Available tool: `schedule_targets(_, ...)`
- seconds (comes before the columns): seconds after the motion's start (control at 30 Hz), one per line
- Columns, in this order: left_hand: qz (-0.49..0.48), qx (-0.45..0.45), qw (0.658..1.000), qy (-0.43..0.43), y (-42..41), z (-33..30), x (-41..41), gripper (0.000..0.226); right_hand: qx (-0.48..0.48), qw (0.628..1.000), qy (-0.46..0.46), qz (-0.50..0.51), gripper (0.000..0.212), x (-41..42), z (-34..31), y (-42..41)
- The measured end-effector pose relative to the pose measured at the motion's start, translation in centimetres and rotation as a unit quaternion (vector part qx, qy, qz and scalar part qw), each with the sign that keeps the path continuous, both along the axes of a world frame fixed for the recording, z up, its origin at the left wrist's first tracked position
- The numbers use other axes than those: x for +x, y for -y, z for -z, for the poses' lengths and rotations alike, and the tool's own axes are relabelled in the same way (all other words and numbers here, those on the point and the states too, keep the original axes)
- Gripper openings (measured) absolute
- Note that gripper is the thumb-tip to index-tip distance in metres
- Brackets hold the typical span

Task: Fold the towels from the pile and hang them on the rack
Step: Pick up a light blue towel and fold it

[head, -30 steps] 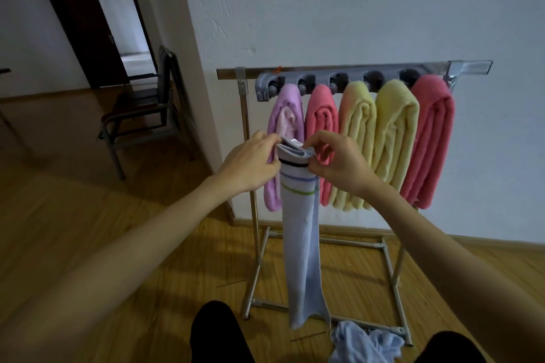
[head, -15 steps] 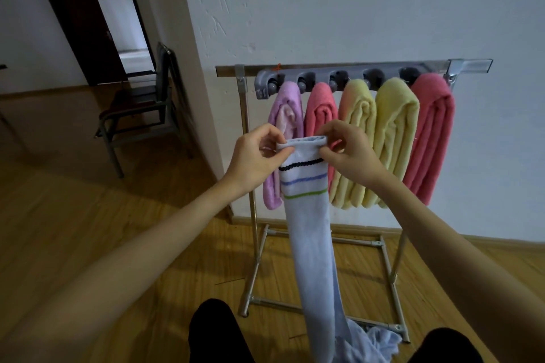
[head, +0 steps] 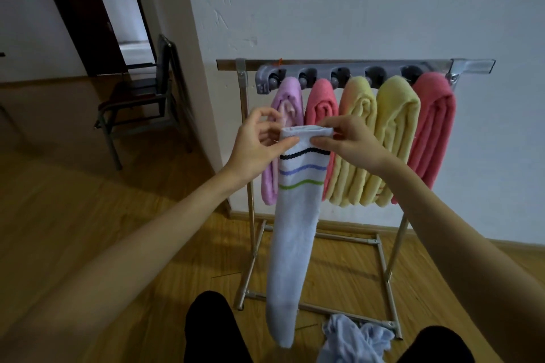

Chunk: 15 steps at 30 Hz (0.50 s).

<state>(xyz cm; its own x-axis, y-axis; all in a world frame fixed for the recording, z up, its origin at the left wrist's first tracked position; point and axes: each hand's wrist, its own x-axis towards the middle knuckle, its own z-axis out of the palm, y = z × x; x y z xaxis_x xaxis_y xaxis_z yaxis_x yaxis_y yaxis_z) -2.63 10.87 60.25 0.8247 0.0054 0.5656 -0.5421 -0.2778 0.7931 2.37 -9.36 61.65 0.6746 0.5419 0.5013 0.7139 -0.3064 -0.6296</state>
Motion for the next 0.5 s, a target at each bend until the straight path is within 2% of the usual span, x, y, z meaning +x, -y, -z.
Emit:
schedule_targets(0.1,-0.001,-0.031,0.996,-0.08,-1.7,2.5,-1.1,0.049,0.001,1.0,-0.011,-0.01,0.015,0.0,-0.1,-1.1)
schedule_targets(0.23,0.002,0.006,0.976,-0.22,-2.6,8.5,-1.8,0.033,0.018,1.0,-0.017,-0.014,0.011,0.0,0.1,-2.0)
schedule_targets(0.3,-0.005,-0.006,0.96,-0.279,-2.2,11.1,-1.8,0.028,0.027,0.999,-0.014,-0.01,0.011,0.1,0.1,-2.3)
schedule_targets(0.5,-0.006,0.009,0.924,-0.383,-0.2,17.1,1.0,0.031,0.066,0.998,-0.006,0.022,0.005,0.6,-0.4,-1.9)
